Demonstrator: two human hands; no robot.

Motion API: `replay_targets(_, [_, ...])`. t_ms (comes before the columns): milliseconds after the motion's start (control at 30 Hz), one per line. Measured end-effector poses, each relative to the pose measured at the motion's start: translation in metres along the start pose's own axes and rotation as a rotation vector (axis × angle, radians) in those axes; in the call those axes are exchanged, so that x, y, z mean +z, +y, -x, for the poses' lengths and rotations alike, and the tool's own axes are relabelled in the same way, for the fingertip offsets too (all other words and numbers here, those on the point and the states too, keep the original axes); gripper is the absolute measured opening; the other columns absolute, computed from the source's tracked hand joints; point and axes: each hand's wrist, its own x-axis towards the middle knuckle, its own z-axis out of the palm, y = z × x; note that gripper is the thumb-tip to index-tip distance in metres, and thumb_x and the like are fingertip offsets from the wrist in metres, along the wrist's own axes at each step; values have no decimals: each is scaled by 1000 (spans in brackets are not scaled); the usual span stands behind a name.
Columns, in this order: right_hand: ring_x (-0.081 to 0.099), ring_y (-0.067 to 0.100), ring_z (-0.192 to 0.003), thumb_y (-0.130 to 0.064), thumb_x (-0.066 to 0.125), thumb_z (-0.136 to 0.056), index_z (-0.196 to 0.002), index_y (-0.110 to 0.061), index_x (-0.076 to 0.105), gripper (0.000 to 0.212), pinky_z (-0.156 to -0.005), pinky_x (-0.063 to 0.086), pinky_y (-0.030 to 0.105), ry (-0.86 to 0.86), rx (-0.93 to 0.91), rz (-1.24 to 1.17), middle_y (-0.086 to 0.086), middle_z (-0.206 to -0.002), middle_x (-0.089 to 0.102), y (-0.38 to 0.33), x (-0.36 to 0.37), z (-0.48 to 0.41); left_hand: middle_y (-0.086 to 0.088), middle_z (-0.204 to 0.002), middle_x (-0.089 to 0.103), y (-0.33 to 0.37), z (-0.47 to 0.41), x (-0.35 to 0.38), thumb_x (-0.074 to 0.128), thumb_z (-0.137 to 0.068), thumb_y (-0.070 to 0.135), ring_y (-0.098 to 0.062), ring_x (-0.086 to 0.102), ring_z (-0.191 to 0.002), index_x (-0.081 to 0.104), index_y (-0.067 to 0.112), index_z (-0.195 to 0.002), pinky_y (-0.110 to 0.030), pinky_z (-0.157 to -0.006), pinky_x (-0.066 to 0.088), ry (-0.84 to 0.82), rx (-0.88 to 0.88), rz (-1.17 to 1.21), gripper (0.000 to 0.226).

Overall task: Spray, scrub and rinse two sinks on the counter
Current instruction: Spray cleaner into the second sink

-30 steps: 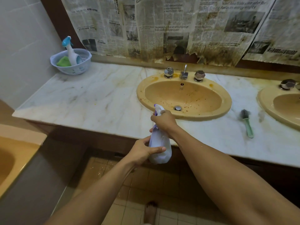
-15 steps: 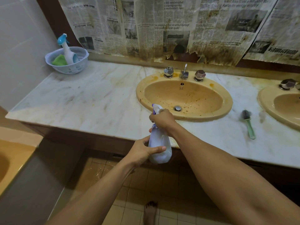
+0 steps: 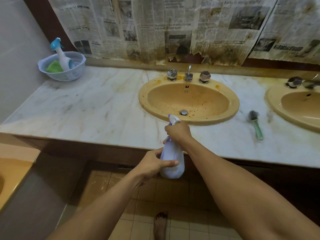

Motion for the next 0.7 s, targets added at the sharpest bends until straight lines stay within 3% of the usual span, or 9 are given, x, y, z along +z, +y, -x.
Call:
replay_targets(67, [74, 33, -62, -11, 47, -83, -93, -21, 49, 14, -64, 53, 40, 63, 35, -41, 10, -77, 63, 17, -13, 8, 0, -120, 73, -1, 0, 15, 95, -62, 46, -26, 69, -112, 67, 25, -129, -51, -89, 62, -43, -17, -30, 75])
replay_targets(167, [73, 37, -60, -11, 52, -83, -105, -30, 49, 29, -66, 60, 44, 85, 31, -145, 13, -95, 61, 41, -32, 17, 0, -119, 74, 0, -2, 38, 97, -60, 47, -27, 70, -111, 68, 28, -126, -52, -86, 62, -85, -30, -63, 74])
replay_targets(267, [73, 39, -61, -11, 56, -79, -97, -20, 55, 20, -71, 61, 57, 134, 73, -207, 13, -93, 62, 59, -50, 20, 2, -121, 73, 4, -4, 58, 97, -61, 46, -26, 68, -114, 66, 31, -131, -52, -88, 62, -127, -14, -94, 78])
replay_targets(433, [75, 36, -69, -22, 57, -65, -87, -15, 64, 24, -75, 61, 56, 217, 182, -190, 16, -84, 72, 77, -71, 25, 2, -124, 71, 5, -3, 84, 96, -64, 42, -26, 68, -114, 63, 31, -136, -51, -88, 62, -157, 10, -100, 80])
replay_targets(500, [75, 34, -70, -21, 61, -69, -91, -19, 63, 22, -77, 62, 55, 190, 180, -201, 13, -87, 72, 79, -75, 30, 1, -124, 71, 5, -2, 88, 95, -65, 41, -26, 68, -114, 63, 30, -135, -51, -88, 62, -160, -1, -96, 78])
replay_targets(633, [73, 40, -80, -23, 68, -73, -91, -12, 58, 24, -77, 61, 57, 174, 121, -207, 18, -94, 67, 80, -78, 35, -1, -125, 70, 4, -1, 95, 94, -71, 31, -27, 68, -114, 64, 28, -134, -52, -88, 62, -177, -35, -46, 69])
replay_targets(700, [73, 35, -84, -21, 65, -79, -88, -15, 59, 12, -82, 60, 54, 223, 135, -148, 14, -92, 68, 81, -79, 36, -2, -125, 70, 5, 0, 98, 93, -72, 28, -28, 69, -113, 65, 28, -133, -53, -86, 62, -179, -44, -29, 68])
